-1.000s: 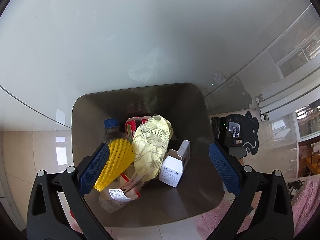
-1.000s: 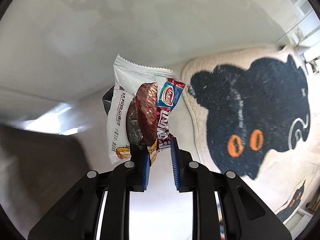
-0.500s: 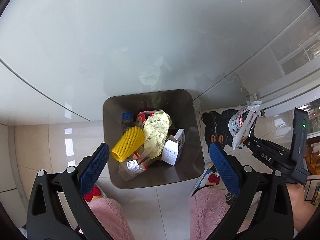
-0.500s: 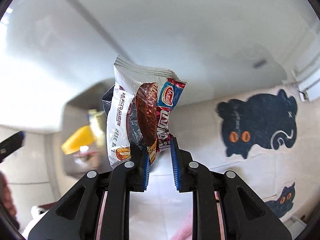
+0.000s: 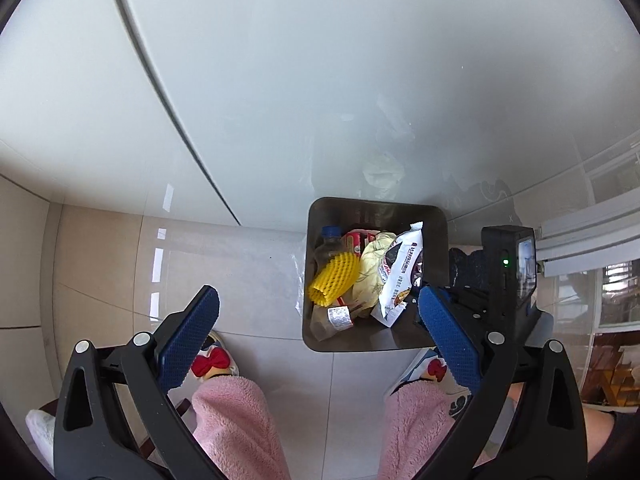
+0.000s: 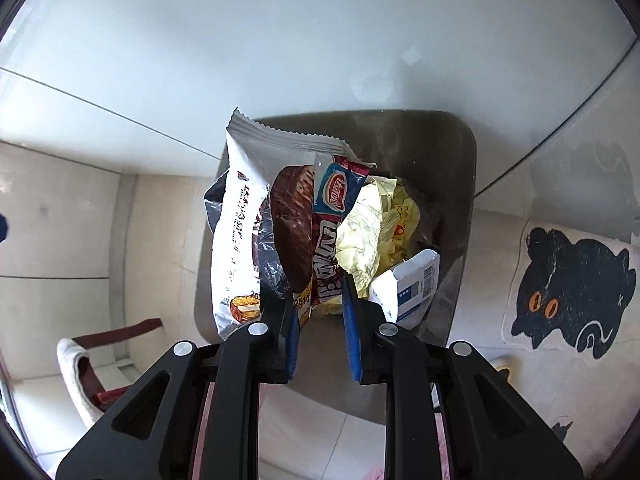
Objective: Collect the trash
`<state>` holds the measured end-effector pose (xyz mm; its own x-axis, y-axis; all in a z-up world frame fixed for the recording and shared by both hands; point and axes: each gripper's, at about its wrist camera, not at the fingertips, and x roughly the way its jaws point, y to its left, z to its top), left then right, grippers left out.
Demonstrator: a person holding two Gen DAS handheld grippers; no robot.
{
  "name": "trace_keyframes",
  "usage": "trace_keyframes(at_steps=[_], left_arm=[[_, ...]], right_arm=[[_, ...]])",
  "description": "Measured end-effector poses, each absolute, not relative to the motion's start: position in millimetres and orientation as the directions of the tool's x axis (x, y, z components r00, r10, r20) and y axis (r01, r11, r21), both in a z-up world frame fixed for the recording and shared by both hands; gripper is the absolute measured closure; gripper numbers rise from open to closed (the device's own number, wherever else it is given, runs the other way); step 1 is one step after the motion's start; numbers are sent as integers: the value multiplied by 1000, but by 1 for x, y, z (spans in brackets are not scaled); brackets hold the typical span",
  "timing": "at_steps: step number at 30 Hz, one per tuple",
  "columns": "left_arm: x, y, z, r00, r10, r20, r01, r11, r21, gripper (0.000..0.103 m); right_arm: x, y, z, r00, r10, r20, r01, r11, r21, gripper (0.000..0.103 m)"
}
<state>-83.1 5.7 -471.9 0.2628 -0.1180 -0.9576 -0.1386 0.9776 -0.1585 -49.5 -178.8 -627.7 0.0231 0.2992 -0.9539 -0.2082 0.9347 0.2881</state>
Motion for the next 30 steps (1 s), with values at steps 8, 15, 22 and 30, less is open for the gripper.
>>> trace_keyframes(at_steps=[8, 15, 22, 30], left_arm=[[-91, 28, -454, 289, -131, -948, -181, 965, -189, 8], [-93, 25, -393, 335, -178, -925, -145, 960, -238, 8], [-96, 15, -307, 417, -166, -894, -88, 971, -221, 8], [-94, -3, -202, 529, -46, -847, -34, 997, -75, 8]], right_arm=[[-43, -173, -595, 51, 218, -975, -189, 960, 205, 24], [-59, -196, -467, 149, 246, -958, -191, 958, 216, 3], [-76, -206, -331, 253, 250, -935, -252, 950, 186, 3], [-76, -211, -218, 399, 220, -890, -268, 956, 116, 3]])
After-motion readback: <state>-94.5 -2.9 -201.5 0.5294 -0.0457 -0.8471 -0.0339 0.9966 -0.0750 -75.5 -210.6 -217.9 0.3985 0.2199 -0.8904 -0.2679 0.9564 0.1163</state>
